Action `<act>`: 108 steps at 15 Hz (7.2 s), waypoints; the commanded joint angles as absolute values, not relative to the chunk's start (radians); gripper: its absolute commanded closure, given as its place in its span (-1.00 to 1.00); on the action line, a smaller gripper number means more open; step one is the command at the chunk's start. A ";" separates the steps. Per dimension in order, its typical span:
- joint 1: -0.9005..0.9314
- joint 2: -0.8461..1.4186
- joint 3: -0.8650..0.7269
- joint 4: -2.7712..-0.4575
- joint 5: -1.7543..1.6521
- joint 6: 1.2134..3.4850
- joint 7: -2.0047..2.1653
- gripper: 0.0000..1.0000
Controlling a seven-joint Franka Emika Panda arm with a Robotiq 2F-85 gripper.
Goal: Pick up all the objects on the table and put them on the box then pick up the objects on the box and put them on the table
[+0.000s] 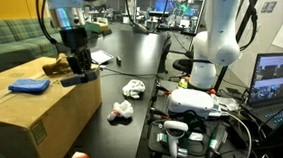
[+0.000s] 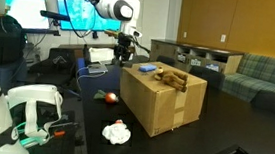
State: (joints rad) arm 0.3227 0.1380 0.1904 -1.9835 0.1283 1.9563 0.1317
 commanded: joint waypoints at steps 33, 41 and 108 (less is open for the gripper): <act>0.384 0.485 0.347 -2.335 0.154 2.979 0.078 -1.00; 0.459 0.585 0.359 -2.194 0.137 3.027 0.093 -1.00; 0.389 0.300 0.212 -1.923 -0.215 2.755 0.650 0.91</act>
